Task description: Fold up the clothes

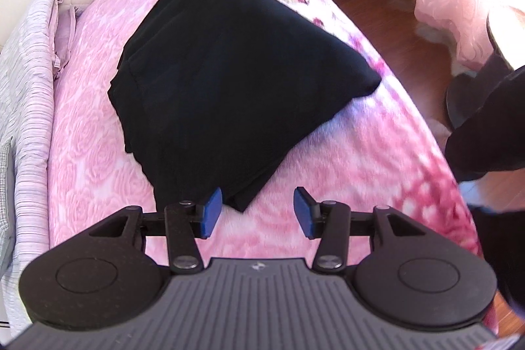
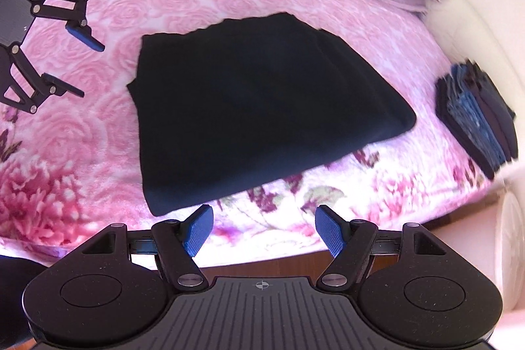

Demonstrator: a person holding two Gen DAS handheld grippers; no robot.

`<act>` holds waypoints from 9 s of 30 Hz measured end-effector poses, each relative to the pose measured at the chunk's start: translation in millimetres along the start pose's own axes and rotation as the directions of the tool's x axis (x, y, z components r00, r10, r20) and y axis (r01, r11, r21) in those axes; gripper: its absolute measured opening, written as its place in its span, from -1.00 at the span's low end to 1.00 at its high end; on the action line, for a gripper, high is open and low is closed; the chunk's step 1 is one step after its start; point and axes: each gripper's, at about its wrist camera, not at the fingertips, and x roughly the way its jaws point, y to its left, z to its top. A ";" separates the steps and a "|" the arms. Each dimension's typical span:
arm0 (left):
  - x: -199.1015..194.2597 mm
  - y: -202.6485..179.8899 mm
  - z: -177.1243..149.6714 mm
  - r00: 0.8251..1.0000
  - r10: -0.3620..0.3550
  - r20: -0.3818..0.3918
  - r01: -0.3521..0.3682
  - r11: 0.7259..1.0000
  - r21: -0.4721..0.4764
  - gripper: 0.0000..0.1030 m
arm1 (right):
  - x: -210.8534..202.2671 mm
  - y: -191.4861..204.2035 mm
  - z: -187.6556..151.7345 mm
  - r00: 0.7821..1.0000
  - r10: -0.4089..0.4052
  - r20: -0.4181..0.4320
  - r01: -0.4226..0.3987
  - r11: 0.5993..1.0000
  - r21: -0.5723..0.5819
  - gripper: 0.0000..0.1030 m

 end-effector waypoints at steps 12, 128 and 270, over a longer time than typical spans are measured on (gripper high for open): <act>48.9 10.4 72.9 0.996 -0.090 -0.004 0.088 0.984 -0.158 -0.13 | 31.1 -48.0 -33.6 0.992 0.128 0.017 -0.127 0.937 0.326 0.40; 133.2 41.5 -43.8 0.974 0.084 0.209 -0.160 0.911 0.381 -0.77 | 134.6 97.0 -40.2 0.967 0.038 0.251 0.116 0.813 -0.571 -0.33; 188.3 155.0 204.3 0.960 -0.225 0.169 0.262 0.934 -0.242 -0.18 | 138.6 -217.7 -88.6 0.692 0.355 0.629 -0.715 0.212 0.666 0.69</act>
